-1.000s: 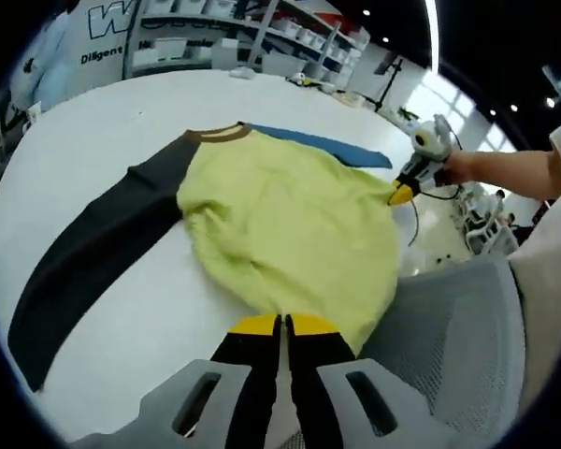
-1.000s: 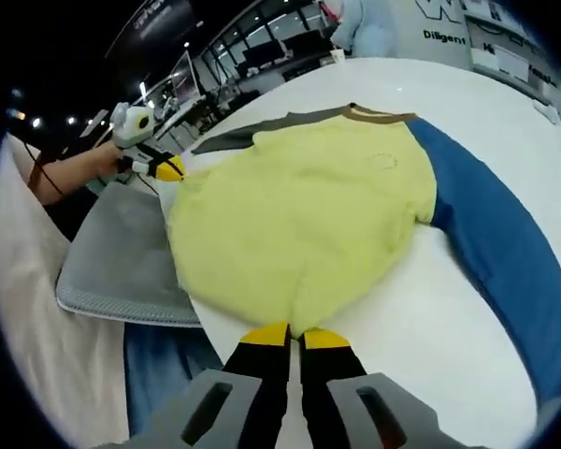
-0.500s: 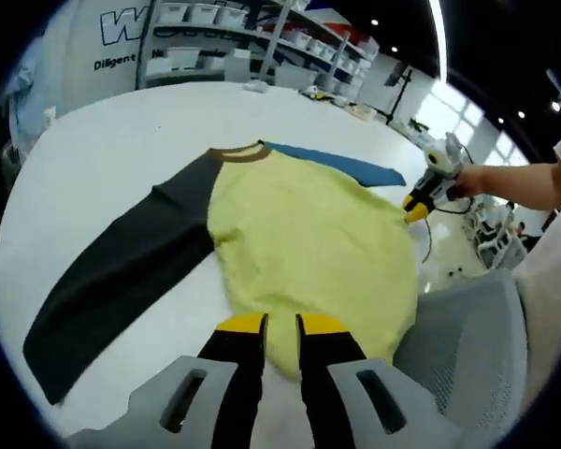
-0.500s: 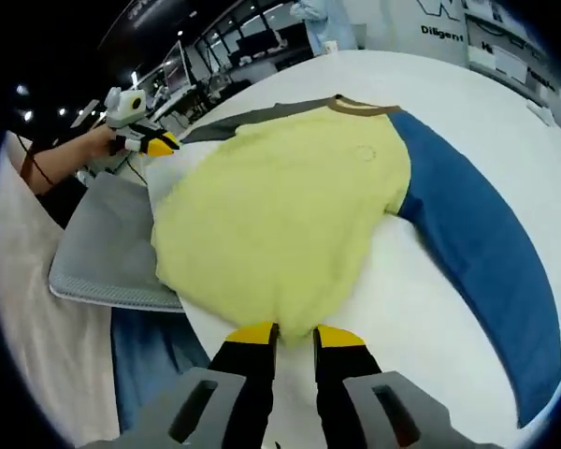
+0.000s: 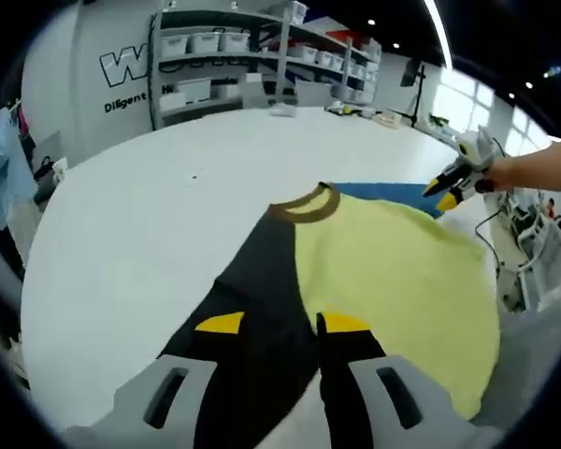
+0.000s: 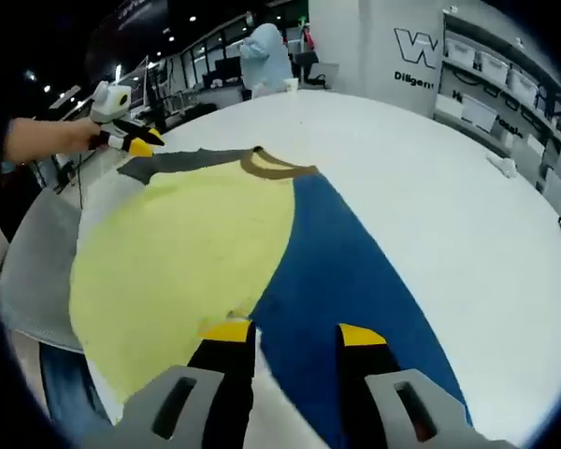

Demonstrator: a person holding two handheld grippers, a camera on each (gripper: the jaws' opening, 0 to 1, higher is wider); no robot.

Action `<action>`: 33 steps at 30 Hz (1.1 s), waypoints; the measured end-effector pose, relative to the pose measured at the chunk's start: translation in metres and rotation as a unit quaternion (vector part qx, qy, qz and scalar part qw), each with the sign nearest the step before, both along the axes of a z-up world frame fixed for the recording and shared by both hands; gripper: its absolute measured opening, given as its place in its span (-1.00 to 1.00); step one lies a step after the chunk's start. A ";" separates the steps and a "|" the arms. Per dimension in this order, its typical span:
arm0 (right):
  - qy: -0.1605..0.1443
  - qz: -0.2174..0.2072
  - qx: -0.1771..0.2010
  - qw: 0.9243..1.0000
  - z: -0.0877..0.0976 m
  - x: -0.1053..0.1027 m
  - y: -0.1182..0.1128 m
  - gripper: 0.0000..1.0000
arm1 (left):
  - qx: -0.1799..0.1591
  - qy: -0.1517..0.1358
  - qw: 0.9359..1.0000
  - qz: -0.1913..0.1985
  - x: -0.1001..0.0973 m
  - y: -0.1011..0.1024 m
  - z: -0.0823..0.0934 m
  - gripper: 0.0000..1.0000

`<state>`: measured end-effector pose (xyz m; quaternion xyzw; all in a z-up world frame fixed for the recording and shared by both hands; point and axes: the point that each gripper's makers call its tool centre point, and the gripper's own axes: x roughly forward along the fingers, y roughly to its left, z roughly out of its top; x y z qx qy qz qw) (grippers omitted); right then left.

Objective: Fold the garment on the visible template until the final outline fits inside the template.

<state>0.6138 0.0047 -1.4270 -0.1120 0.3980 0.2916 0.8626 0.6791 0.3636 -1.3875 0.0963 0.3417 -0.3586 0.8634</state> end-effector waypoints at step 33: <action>-0.055 0.097 -0.082 0.990 -0.020 0.119 0.022 -1.00 | 0.066 0.056 0.994 -0.071 0.083 -0.035 -0.056 -0.86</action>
